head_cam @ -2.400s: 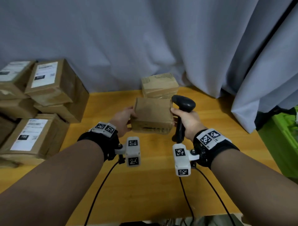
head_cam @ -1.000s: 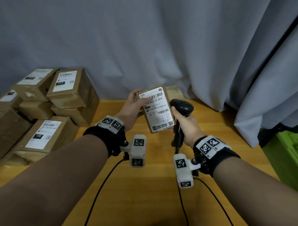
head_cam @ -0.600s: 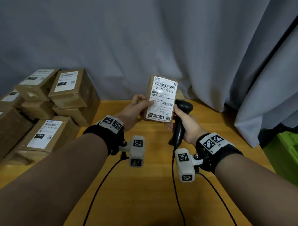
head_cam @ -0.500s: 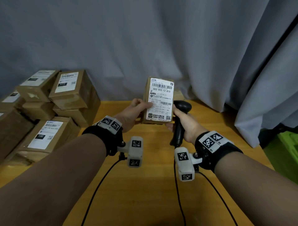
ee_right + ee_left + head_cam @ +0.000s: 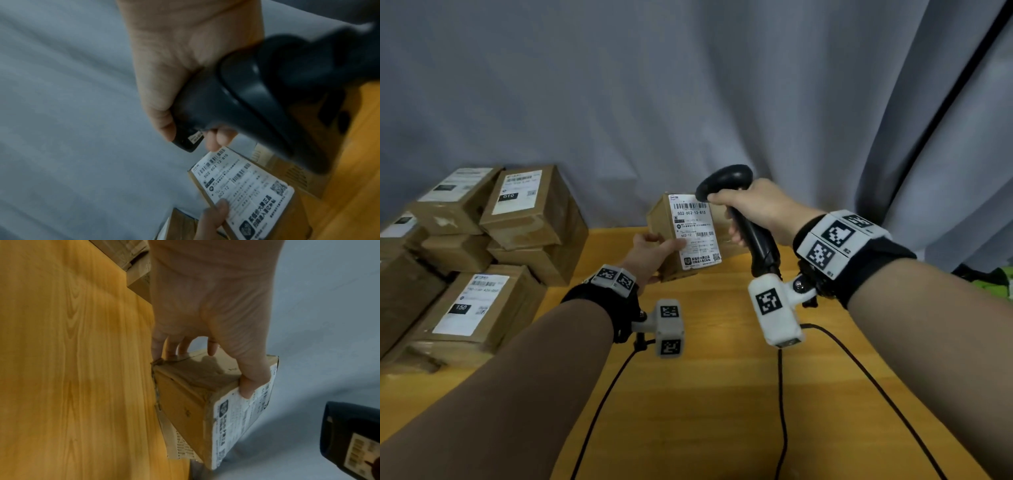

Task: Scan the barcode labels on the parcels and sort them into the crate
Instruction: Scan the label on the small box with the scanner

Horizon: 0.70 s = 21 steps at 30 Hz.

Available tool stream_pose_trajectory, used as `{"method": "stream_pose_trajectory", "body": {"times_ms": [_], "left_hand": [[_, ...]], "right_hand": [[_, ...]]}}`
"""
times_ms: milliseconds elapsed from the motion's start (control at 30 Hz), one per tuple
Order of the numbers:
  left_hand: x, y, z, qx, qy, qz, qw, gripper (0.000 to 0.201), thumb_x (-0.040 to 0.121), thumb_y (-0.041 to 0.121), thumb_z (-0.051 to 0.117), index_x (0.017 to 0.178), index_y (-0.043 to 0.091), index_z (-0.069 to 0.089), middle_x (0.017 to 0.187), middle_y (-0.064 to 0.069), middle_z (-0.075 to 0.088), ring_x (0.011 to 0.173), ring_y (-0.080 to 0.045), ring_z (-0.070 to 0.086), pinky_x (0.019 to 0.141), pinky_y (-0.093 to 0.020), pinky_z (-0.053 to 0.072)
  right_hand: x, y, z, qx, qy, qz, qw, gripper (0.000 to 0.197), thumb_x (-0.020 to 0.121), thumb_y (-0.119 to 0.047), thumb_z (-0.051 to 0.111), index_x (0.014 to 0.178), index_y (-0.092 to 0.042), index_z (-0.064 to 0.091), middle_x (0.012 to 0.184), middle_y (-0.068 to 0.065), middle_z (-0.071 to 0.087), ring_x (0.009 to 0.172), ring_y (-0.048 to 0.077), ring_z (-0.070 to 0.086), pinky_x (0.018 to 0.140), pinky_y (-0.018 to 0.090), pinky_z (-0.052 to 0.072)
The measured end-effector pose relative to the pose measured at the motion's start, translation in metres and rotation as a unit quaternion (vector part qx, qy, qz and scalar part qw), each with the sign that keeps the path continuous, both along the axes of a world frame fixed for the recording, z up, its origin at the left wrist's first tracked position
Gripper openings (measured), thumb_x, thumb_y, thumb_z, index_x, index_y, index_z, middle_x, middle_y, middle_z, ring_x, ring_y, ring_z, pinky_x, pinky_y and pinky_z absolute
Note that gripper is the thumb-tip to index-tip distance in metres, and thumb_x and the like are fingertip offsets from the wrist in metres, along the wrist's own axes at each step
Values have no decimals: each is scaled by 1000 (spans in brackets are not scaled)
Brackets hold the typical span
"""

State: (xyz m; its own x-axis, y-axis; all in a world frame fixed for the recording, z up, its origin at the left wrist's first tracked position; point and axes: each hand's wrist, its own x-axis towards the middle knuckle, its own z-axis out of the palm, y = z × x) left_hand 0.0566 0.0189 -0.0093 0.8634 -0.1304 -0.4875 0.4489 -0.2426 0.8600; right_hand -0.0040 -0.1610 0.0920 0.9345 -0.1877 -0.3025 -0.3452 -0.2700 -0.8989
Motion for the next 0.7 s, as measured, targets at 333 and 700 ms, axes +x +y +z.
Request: {"method": "stream_pose_trajectory", "body": {"times_ms": [333,700], "left_hand": [[2,9,-2,21,-12,19,1000,62,80,32,75,125,15,35,113,-4,55,81,-11,55,55,-26,44],[2,15,-9,62,-3,30,998,69,77,39,76,127,13,37,116,-6,54,86,-16,54,59,-28,43]], "right_hand": [[-5,11,19,-8,-3,21,1000,32,89,-33,63,78,-2,62,57,11,63,48,22,60,48,25,55],[-4,13,22,13,-4,20,1000,33,88,-34,64,74,-4,60,56,10,61,46,19,60,46,22,53]]}}
